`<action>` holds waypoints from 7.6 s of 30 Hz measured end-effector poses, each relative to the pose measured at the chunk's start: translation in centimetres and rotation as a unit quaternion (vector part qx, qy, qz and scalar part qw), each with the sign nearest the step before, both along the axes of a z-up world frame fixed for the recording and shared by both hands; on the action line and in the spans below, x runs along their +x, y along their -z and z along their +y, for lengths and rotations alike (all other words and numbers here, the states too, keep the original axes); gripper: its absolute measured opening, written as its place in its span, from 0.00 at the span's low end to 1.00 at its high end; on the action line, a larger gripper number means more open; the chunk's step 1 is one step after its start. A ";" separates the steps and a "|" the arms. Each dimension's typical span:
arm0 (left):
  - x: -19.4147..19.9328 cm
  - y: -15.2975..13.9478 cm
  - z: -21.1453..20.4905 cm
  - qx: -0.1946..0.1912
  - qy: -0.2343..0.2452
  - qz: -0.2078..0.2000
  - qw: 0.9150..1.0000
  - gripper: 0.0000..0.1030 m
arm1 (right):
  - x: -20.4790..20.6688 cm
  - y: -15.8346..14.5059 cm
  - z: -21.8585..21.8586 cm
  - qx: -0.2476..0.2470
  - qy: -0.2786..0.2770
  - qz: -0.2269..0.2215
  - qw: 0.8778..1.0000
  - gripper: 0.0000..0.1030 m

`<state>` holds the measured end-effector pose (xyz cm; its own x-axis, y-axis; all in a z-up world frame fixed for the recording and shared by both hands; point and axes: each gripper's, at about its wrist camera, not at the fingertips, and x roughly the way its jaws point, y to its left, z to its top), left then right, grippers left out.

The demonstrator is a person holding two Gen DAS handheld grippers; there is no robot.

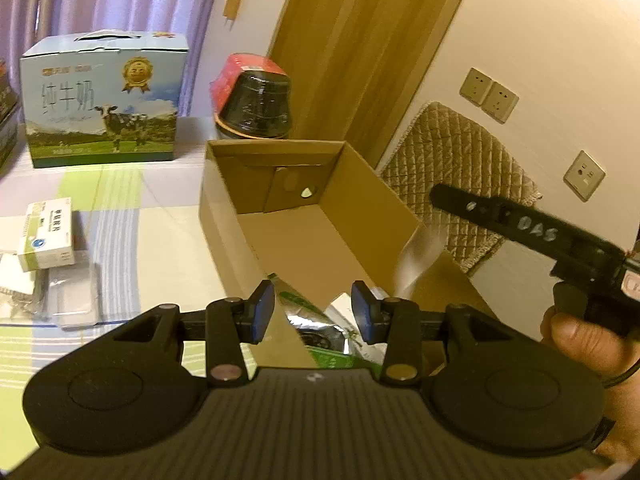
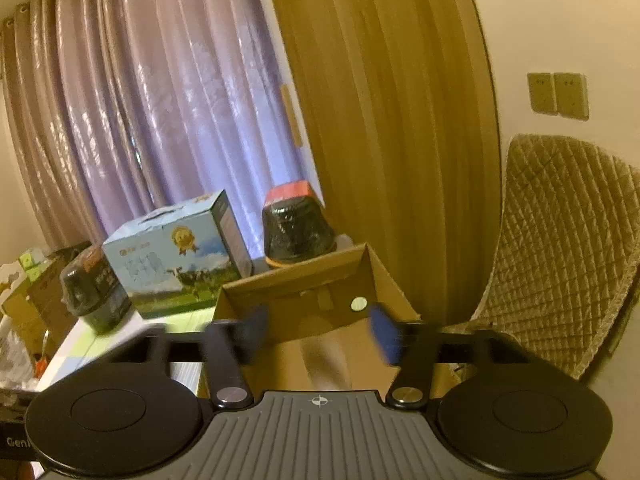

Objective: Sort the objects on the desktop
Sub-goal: 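Open both tools to drop the cable and spoon into the cardboard box, then withdraw both tools from the cardboard box back over the table, then grasp a clear plastic tray with the right tool while the left tool grasps another clear tray, then lift both clear trays and carry them toward the cardboard box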

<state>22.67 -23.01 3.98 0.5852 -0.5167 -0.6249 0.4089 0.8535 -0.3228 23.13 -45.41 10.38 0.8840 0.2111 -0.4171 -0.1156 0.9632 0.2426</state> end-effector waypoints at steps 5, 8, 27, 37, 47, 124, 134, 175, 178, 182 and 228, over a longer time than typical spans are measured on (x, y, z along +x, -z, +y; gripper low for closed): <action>-0.2 0.3 1.4 -0.001 -0.011 0.005 1.000 0.36 | -0.6 -0.1 0.0 -0.003 0.004 0.003 1.000 0.61; -0.6 0.2 2.2 -0.002 -0.015 0.005 1.000 0.37 | -1.3 -0.2 0.2 -0.005 0.003 0.007 1.000 0.61; -5.5 -1.6 7.9 -0.001 -0.044 -0.006 0.999 0.72 | -7.5 -1.7 6.2 -0.023 -0.031 0.039 0.998 0.92; -8.2 -2.1 11.9 0.034 -0.067 -0.033 0.997 0.88 | -9.2 -1.2 10.9 -0.041 -0.066 0.052 0.996 0.98; -10.9 -2.0 16.8 0.106 -0.109 -0.061 0.986 0.99 | -10.7 0.2 15.1 -0.043 -0.103 0.069 0.991 0.98; 3.3 12.0 22.7 0.189 -0.101 -0.070 0.974 0.94 | 3.8 15.2 27.0 -0.065 -0.168 0.116 0.977 0.82; 5.2 12.9 22.5 0.202 -0.087 -0.080 0.972 0.90 | 7.8 18.4 29.2 -0.057 -0.177 0.138 0.973 0.75; -0.5 13.3 20.8 0.153 -0.106 -0.014 0.982 0.24 | -3.2 17.6 24.5 -0.097 -0.153 0.159 0.971 0.53; -4.2 12.8 20.6 0.159 -0.099 -0.018 0.982 0.24 | -6.9 17.3 23.8 -0.100 -0.152 0.166 0.969 0.53; -7.6 12.8 20.5 0.165 -0.100 -0.024 0.981 0.26 | -9.9 17.0 22.8 -0.102 -0.147 0.166 0.970 0.53; -7.4 14.5 20.3 0.139 -0.122 -0.031 0.982 0.28 | -10.8 18.2 22.3 -0.122 -0.137 0.128 0.975 0.75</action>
<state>15.26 -2.71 -10.50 0.7124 -0.1708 -0.6806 0.1925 0.9803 -0.0445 12.36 -23.16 -7.81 0.6689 0.2924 -0.6834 -0.3427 0.9371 0.0655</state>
